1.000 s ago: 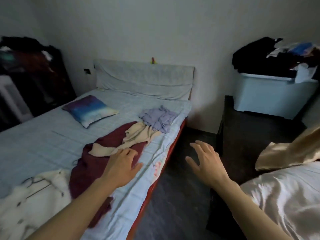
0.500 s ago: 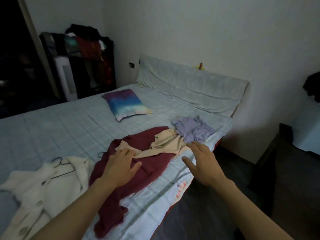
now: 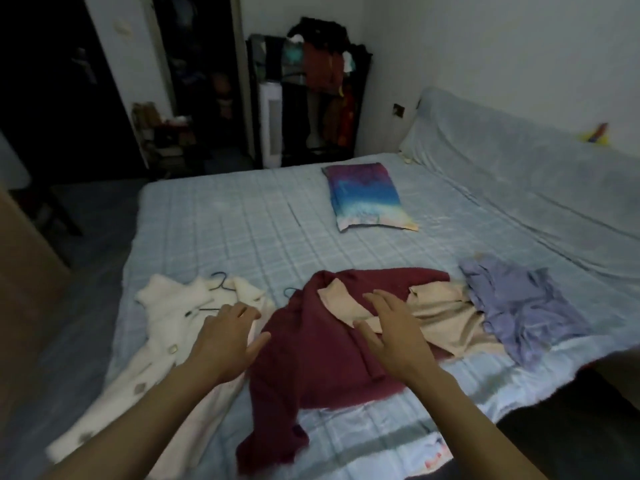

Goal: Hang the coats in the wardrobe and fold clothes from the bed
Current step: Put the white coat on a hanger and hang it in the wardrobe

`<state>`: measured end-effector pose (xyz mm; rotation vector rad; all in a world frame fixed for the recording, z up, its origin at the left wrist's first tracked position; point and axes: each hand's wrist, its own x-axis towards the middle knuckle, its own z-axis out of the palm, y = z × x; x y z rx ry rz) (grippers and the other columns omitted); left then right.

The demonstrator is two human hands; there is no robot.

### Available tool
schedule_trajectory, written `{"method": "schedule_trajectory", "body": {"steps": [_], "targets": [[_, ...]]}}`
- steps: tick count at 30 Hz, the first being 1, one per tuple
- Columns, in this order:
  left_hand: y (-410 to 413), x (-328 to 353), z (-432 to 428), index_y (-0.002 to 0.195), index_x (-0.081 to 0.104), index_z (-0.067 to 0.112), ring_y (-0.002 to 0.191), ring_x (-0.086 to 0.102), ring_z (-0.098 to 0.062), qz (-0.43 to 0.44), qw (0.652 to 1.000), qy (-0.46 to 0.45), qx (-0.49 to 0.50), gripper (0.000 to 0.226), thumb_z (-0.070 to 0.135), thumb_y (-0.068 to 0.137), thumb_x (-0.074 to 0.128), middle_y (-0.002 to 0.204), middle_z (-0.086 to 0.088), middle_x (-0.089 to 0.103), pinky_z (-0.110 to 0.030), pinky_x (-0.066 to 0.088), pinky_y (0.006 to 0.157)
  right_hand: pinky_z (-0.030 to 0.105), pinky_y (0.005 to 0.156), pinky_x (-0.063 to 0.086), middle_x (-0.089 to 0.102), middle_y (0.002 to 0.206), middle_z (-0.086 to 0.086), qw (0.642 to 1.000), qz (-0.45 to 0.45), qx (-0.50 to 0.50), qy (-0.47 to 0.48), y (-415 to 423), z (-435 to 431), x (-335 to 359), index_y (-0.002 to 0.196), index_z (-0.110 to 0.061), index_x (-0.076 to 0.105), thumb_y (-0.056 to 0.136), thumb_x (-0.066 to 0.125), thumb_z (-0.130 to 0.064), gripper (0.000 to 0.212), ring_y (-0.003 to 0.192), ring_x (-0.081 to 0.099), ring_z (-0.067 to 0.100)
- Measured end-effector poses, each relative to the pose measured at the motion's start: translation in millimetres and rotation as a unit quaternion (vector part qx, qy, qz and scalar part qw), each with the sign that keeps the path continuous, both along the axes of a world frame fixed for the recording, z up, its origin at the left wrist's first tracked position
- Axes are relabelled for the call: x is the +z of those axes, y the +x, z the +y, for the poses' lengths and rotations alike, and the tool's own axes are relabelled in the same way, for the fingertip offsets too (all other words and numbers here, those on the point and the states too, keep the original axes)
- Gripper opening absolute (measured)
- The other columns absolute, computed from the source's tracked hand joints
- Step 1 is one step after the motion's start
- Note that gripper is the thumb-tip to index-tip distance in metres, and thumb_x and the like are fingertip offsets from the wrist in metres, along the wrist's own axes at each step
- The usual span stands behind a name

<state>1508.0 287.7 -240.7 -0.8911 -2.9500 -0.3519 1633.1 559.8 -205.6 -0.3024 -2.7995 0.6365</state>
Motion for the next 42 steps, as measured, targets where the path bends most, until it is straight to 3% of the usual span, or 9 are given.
{"method": "schedule_trajectory", "body": {"steps": [4, 12, 18, 21, 31, 38, 42], "targets": [[-16, 1, -8, 0.13, 0.05, 0.028, 0.119, 0.045, -0.015, -0.001, 0.997, -0.04, 0.059, 0.048, 0.059, 0.094, 0.041, 0.132, 0.011, 0.049, -0.036, 0.041, 0.094, 0.037, 0.109, 0.035, 0.046, 0.144, 0.005, 0.998, -0.003, 0.046, -0.035, -42, 9, -14, 0.137, -0.018, 0.051, 0.092, 0.058, -0.043, 0.052, 0.135, 0.039, 0.022], [-40, -26, -12, 0.128, 0.051, 0.028, 0.12, 0.046, -0.016, -0.04, 0.988, -0.033, 0.146, 0.046, 0.057, 0.094, 0.042, 0.132, 0.011, 0.05, -0.036, 0.041, 0.092, 0.04, 0.112, 0.033, 0.042, 0.147, -0.003, 0.991, -0.044, 0.112, -0.061, -113, 12, -42, 0.14, -0.022, 0.046, 0.093, 0.053, -0.05, 0.055, 0.139, 0.033, 0.016], [-91, -46, -29, 0.126, 0.053, 0.026, 0.118, 0.047, -0.016, -0.055, 0.985, -0.007, 0.164, 0.043, 0.054, 0.095, 0.044, 0.13, 0.01, 0.053, -0.036, 0.04, 0.092, 0.031, 0.111, 0.031, 0.049, 0.14, -0.003, 0.988, -0.057, 0.133, -0.059, -181, -12, -60, 0.138, -0.02, 0.048, 0.093, 0.054, -0.046, 0.052, 0.131, 0.039, 0.014], [-128, -63, -50, 0.127, 0.052, 0.026, 0.117, 0.047, -0.015, -0.068, 0.983, -0.008, 0.17, 0.044, 0.055, 0.095, 0.043, 0.13, 0.011, 0.053, -0.035, 0.041, 0.093, 0.035, 0.112, 0.033, 0.049, 0.142, -0.003, 0.984, -0.074, 0.146, -0.064, -222, -34, -75, 0.137, -0.019, 0.048, 0.094, 0.053, -0.045, 0.051, 0.133, 0.04, 0.014], [-241, -146, -95, 0.13, 0.052, 0.026, 0.117, 0.047, -0.014, -0.125, 0.978, -0.026, 0.168, 0.044, 0.053, 0.096, 0.043, 0.132, 0.011, 0.051, -0.034, 0.038, 0.092, 0.039, 0.104, 0.037, 0.049, 0.135, -0.005, 0.973, -0.159, 0.158, -0.052, -338, -93, -164, 0.133, -0.022, 0.048, 0.095, 0.051, -0.043, 0.043, 0.126, 0.044, 0.019], [-301, -199, -108, 0.123, 0.053, 0.029, 0.113, 0.048, -0.014, -0.155, 0.971, -0.028, 0.182, 0.037, 0.053, 0.096, 0.043, 0.126, 0.011, 0.054, -0.033, 0.039, 0.09, 0.035, 0.107, 0.035, 0.052, 0.135, 0.001, 0.967, -0.185, 0.133, -0.114, -398, -103, -238, 0.132, -0.016, 0.051, 0.094, 0.058, -0.032, 0.042, 0.125, 0.046, 0.021], [-336, -225, -116, 0.126, 0.052, 0.026, 0.115, 0.047, -0.017, -0.172, 0.962, -0.03, 0.208, 0.039, 0.05, 0.097, 0.044, 0.127, 0.007, 0.054, -0.034, 0.039, 0.092, 0.036, 0.109, 0.035, 0.048, 0.14, -0.003, 0.956, -0.23, 0.147, -0.104, -425, -102, -277, 0.135, -0.02, 0.047, 0.095, 0.054, -0.037, 0.044, 0.128, 0.043, 0.018]]}}
